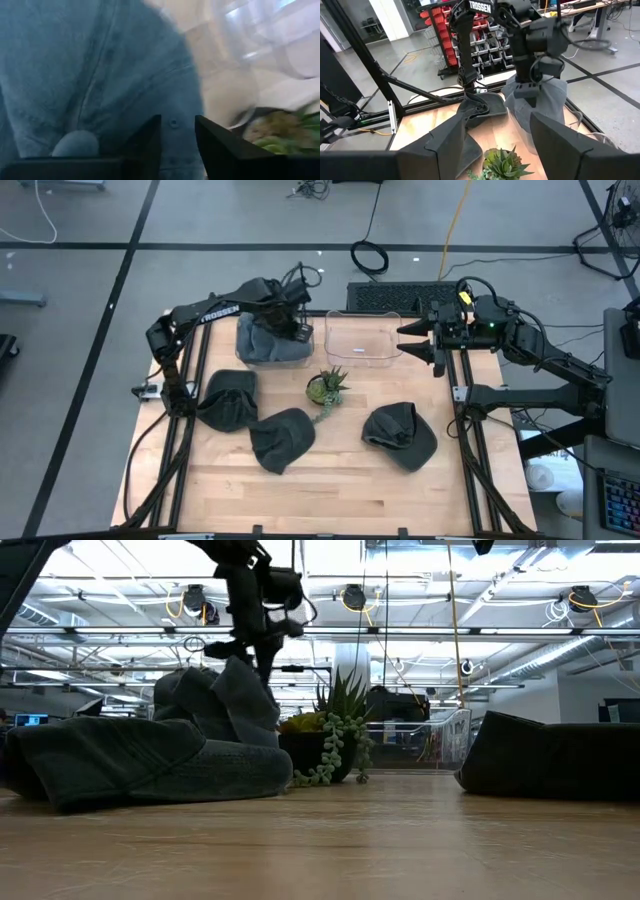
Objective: Pick & Place hat
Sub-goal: Put the gray cap into the left transparent bin, then put the middle black cap into the right transparent bin
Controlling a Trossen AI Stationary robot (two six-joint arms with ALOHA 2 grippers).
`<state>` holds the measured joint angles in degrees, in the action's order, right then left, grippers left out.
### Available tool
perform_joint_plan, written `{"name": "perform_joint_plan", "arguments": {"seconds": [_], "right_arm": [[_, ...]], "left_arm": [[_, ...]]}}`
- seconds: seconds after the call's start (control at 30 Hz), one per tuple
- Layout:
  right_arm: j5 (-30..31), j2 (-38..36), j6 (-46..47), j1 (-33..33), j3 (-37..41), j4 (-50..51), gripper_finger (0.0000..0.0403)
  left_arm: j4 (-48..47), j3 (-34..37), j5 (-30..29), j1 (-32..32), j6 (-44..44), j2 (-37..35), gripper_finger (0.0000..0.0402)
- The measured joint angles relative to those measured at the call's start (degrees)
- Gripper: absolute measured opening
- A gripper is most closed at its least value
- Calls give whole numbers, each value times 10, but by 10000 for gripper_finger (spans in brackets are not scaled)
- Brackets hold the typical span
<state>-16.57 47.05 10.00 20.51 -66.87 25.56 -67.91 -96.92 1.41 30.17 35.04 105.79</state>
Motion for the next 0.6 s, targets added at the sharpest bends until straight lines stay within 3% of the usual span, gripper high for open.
{"name": "perform_joint_plan", "arguments": {"seconds": [0.17,0.23,0.4,0.6], "right_arm": [[0,0,0,0,0,-1,214],[0,0,0,0,0,-3,214],[0,0,0,0,0,-4,215],[0,0,1,0,0,-4,216]], "left_arm": [[-35,0,2,4,36,17,97],[-28,0,29,8,41,17,91],[29,0,88,10,20,-7,86],[132,0,107,-8,-14,-67,86]]}}
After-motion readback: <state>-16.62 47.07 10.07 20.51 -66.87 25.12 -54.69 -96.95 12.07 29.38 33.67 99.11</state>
